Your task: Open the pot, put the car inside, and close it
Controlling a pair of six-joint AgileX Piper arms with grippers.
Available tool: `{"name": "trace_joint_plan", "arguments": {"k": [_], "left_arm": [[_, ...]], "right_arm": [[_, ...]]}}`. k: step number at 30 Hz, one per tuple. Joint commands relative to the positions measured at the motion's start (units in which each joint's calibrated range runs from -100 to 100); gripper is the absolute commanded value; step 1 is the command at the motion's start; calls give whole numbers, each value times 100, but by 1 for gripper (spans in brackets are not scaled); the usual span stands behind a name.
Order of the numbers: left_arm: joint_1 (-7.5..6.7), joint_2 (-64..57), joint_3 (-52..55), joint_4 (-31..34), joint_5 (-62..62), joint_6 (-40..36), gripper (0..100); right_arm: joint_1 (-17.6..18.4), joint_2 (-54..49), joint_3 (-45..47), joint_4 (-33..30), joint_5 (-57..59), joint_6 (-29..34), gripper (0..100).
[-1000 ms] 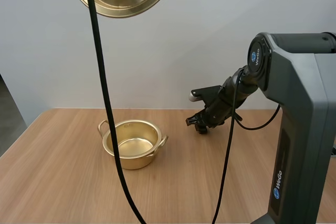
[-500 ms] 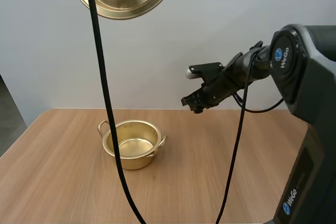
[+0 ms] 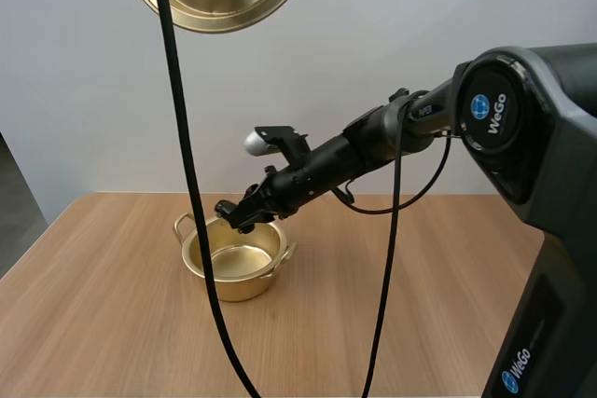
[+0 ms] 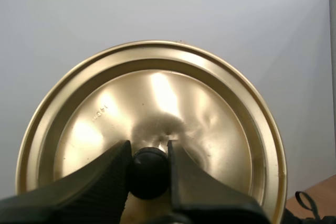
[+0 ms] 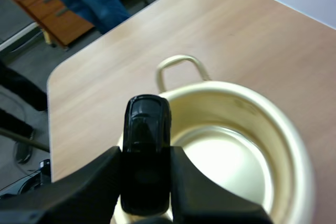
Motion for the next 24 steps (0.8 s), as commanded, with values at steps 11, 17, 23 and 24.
{"name": "trace_joint_plan", "arguments": {"k": [11,17,23,24], "left_arm": [[0,10,1,175,8,0,0],[0,83,1,570,41,0,0],[0,535,276,907,615,123,0],[0,687,343,932,876,195,0]], "right_arm": [[348,471,74,-1173,-2145,-69,64],[321,339,74,-923,-2184,-6,0],[-98,-489,74,-676,-2451,103,0],[-229,-668,74,-676,-2498,162,0]]}}
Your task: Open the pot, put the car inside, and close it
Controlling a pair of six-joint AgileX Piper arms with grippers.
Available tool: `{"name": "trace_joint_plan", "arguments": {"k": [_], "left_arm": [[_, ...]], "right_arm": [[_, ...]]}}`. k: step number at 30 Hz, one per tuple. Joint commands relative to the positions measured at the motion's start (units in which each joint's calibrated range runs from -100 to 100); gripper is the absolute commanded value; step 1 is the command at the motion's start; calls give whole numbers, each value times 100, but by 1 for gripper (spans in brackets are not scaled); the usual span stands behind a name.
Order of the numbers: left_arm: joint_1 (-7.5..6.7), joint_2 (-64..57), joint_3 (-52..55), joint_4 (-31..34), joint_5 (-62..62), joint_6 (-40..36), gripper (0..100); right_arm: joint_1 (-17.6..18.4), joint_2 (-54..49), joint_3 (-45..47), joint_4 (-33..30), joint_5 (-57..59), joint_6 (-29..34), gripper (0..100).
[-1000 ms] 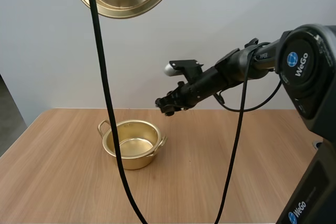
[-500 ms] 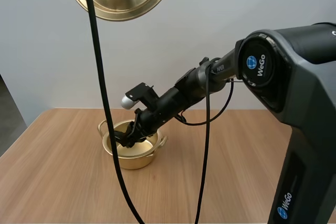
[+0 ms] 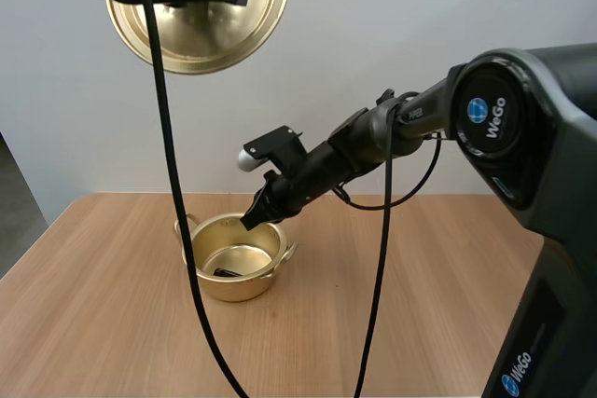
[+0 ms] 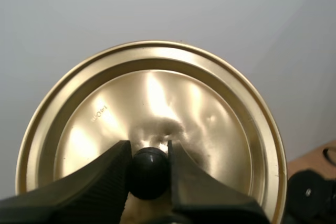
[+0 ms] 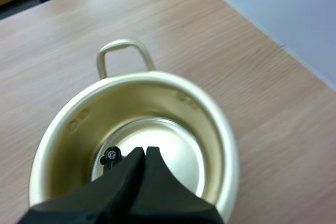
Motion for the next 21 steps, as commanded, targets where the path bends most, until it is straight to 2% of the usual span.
{"name": "trace_joint_plan", "arguments": {"k": [1,3,6,10,15,18,21], "left_arm": [[0,373,172,17,796,164,0],[0,777,376,17,1408,391,0],[-6,1393,599,189,1687,758,0],[-123,2247,752,783,1687,1091,0],[-459,3245,783,1233,1511,1222,0],[-709,3721,783,1406,1392,1198,0],[-931,4127,796,1790,706,916,0]], "right_arm": [[-370,-544,5,5,-88,203,0],[-693,-918,18,-10,-88,346,0],[-1159,-1456,138,-10,3,488,0],[-1821,-2282,280,23,633,547,0],[-2385,-2993,290,166,1583,578,0],[-2529,-3333,290,155,1808,629,0],[-2557,-3558,290,141,1846,818,0]]}}
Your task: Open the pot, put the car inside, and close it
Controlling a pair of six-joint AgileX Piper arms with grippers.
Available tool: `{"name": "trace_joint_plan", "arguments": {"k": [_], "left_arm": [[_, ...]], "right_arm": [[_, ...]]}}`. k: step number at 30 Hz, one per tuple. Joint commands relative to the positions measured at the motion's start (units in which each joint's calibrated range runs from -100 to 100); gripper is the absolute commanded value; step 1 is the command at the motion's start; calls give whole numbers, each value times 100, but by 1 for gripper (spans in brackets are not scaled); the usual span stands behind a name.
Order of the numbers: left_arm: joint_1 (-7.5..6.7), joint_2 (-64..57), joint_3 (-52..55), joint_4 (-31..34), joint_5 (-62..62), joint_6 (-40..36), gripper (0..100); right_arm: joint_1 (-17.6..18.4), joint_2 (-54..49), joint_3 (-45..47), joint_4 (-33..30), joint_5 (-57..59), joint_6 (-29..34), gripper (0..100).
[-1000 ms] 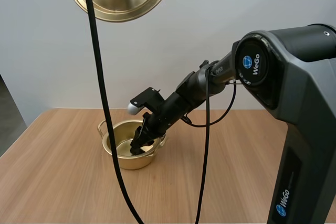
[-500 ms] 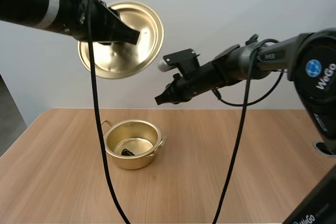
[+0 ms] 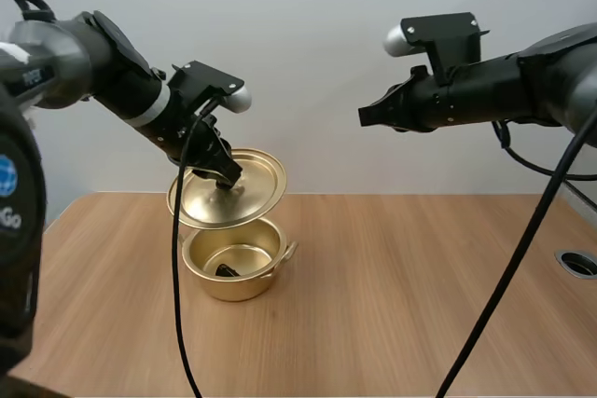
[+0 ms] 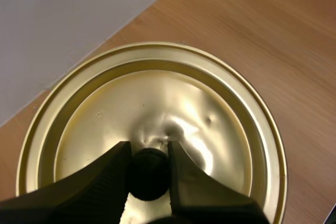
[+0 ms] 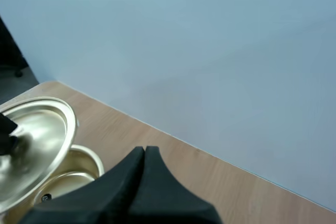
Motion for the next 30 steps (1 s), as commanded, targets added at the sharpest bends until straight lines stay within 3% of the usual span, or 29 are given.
{"name": "trace_joint_plan", "arguments": {"k": [1,5,16,19,20,24,27,30], "left_arm": [[-194,471,19,389,-714,-260,0],[-305,920,35,547,-772,-260,0],[-298,1745,266,624,-1417,-145,1],[-298,1831,440,535,-1485,35,20],[-298,1832,439,501,-1416,35,33],[-298,1694,426,401,-1298,-114,100],[-288,1336,390,315,-1101,-305,100],[-180,670,453,-757,-545,474,100]], "right_arm": [[-210,-183,6,-33,2,74,0],[-210,-354,6,-105,38,158,0],[-210,-397,6,-218,38,216,0],[-210,-397,6,-218,38,216,0],[-210,-397,6,-217,20,216,0],[-210,-397,6,-217,-23,216,0],[-210,-397,30,-280,-67,205,0],[-210,-397,287,-124,-384,103,0]]}}
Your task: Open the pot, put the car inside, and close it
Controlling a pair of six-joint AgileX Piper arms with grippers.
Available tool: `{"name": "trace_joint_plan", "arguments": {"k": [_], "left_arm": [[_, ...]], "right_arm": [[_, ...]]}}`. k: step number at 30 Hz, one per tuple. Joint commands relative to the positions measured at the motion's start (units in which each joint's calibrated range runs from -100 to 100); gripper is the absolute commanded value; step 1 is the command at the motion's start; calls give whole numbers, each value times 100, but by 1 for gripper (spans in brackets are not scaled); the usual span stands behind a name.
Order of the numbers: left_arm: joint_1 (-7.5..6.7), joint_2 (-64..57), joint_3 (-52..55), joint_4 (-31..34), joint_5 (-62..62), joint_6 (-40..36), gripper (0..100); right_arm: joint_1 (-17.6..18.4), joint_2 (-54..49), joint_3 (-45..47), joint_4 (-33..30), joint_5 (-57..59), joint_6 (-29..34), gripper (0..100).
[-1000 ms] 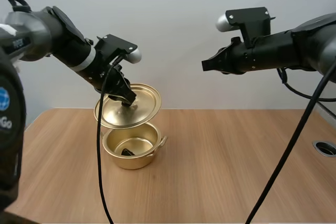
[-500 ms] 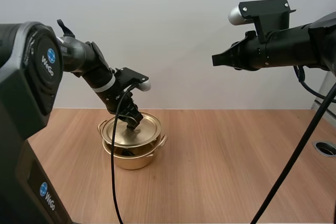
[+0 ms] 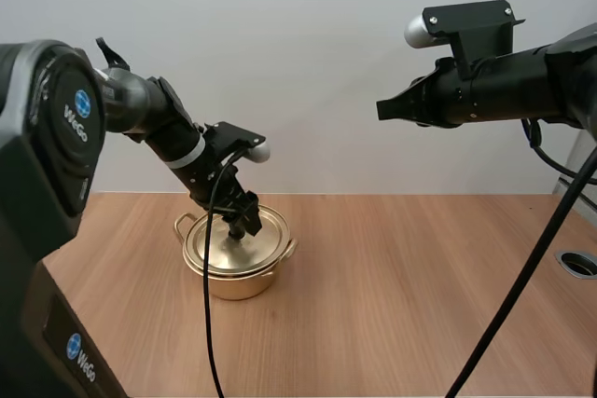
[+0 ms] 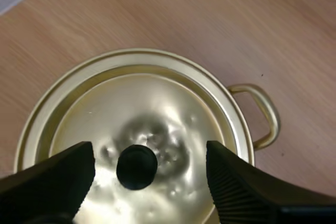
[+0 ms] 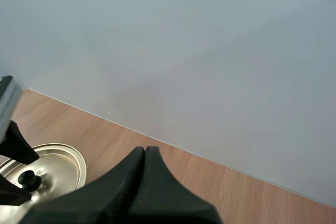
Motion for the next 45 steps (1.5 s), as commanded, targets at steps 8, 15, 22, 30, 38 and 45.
{"name": "trace_joint_plan", "arguments": {"k": [8,15,22,30,38,45], "left_arm": [[1141,-3364,1606,-4102,1422,3000,100],[2119,-6061,3357,-4684,1422,3419,100],[2495,-7614,4112,-7268,1422,2755,100],[2482,-7545,4112,-5366,-1922,997,100],[2267,-6966,4112,-3525,-3372,986,100],[2096,-7242,4112,-3504,-3908,986,100]], "right_arm": [[-5,5,1279,911,-377,-1400,0],[-5,5,1688,1608,-165,-1998,0],[-5,5,1688,1789,-756,-2409,0],[-5,-129,1946,1844,-2759,-2537,0],[-263,-838,2065,2293,-2504,-2537,0],[-561,-854,2276,2340,-1679,-2377,0]]}}
